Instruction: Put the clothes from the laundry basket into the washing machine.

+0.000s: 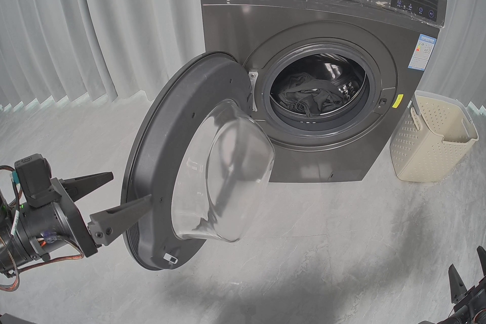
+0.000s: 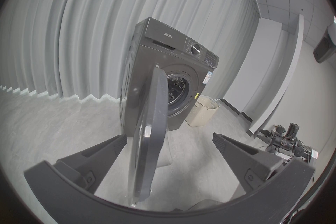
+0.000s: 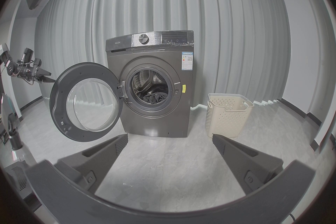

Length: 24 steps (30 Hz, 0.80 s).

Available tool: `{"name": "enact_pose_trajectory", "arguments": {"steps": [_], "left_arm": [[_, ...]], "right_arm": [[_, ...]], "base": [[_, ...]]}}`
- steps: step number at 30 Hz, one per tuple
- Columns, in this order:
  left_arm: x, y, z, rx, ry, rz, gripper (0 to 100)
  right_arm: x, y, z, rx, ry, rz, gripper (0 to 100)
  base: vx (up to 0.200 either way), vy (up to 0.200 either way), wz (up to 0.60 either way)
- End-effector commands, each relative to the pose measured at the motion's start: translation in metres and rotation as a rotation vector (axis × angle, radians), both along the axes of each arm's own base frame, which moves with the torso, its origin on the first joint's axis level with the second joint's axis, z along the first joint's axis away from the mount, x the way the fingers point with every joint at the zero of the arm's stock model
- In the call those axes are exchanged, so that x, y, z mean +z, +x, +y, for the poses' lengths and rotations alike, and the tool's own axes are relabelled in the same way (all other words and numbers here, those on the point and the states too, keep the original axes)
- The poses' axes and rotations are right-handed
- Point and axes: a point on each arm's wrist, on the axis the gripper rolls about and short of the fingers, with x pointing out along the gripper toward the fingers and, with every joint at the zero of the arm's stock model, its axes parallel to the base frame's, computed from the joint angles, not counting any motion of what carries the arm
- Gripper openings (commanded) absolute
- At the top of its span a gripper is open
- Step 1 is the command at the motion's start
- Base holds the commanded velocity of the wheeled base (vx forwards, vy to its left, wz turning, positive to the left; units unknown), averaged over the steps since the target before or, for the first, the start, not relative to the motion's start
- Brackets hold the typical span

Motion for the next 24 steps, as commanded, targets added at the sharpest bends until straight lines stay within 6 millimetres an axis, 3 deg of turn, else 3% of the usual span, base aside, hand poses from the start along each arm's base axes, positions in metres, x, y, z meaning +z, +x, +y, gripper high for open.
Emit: {"name": "enact_pose_trajectory", "arguments": {"steps": [1,6,13,24], "left_arm": [[0.009,-0.006,0.019,0.135,-0.020,-0.063,100],[0.003,-0.001,0.038,0.271,0.048,-0.075,100],[-0.006,0.013,0.047,0.348,0.086,-0.033,100],[-0.026,0.022,0.022,0.180,0.133,0.063,100]], "right_arm": [[-0.003,0.000,0.000,0.001,0.000,0.001,100],[-0.003,0.000,0.000,0.001,0.000,0.001,100],[-0.003,0.000,0.000,0.001,0.000,0.001,100],[-0.003,0.000,0.000,0.001,0.000,0.001,100]], "base": [[0.000,0.000,0.00],[0.000,0.000,0.00],[0.000,0.000,0.00],[0.000,0.000,0.00]]}}
